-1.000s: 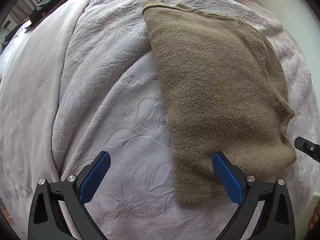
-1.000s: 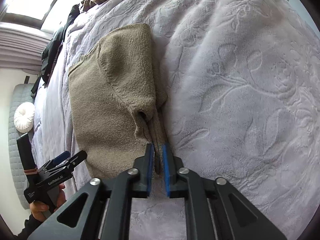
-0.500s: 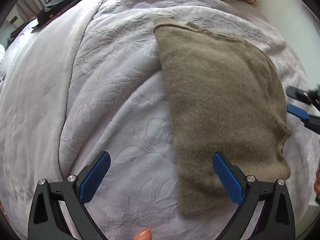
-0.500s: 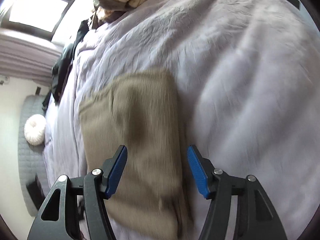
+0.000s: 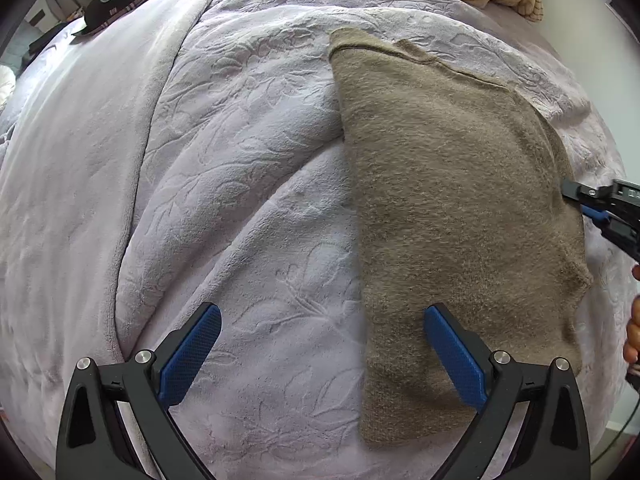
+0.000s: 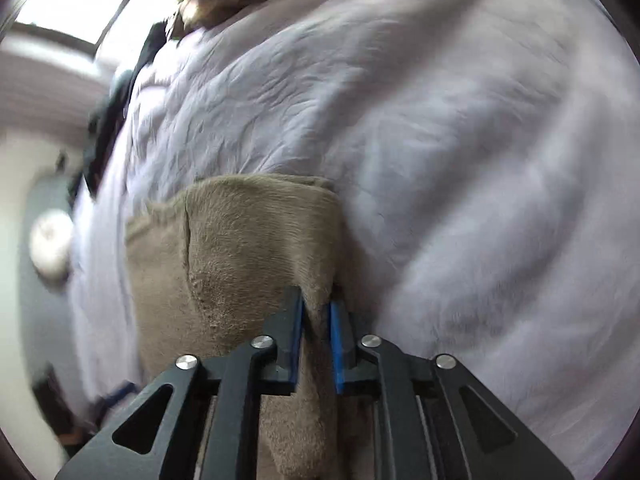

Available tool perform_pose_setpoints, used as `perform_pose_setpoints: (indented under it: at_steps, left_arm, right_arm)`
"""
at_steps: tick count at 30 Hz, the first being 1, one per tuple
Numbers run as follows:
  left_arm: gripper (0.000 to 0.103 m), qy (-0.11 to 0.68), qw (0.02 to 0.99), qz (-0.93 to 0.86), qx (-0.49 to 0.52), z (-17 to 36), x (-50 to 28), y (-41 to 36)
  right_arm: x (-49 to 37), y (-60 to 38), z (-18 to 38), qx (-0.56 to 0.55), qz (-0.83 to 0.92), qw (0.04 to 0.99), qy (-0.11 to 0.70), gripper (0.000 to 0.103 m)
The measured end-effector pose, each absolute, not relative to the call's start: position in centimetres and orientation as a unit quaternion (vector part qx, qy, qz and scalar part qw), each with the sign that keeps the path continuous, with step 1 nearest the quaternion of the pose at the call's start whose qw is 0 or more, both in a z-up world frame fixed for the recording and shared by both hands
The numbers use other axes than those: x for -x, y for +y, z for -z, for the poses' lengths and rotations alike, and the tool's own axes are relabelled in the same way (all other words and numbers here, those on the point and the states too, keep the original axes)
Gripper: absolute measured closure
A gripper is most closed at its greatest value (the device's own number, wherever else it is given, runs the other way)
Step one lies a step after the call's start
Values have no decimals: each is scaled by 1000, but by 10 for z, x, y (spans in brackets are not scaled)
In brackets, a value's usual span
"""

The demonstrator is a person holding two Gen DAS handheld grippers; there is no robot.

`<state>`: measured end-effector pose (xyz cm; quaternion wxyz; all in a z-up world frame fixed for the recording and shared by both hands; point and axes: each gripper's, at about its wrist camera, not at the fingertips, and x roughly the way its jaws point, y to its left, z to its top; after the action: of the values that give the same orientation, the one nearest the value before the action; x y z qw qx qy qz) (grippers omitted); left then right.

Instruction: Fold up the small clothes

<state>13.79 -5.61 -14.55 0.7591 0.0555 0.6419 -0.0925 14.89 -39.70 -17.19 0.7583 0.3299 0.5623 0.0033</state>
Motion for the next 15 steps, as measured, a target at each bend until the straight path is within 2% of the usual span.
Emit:
perform_pose_setpoints:
  at_steps: [2,3,15]
  left_arm:
    - [1,643,757,96,-59,147,-139,-60]
    - [1,645,756,96,-59,146,-136,-65]
    - [1,662,740,102,-60,152,-135,-73]
  right_arm:
    - [-137,-398,166,-330,0,760,559,40]
    - [-131,-397,163,-329,-4,762,557,35]
    - [-76,-386,157,-349,-26,745,569,33]
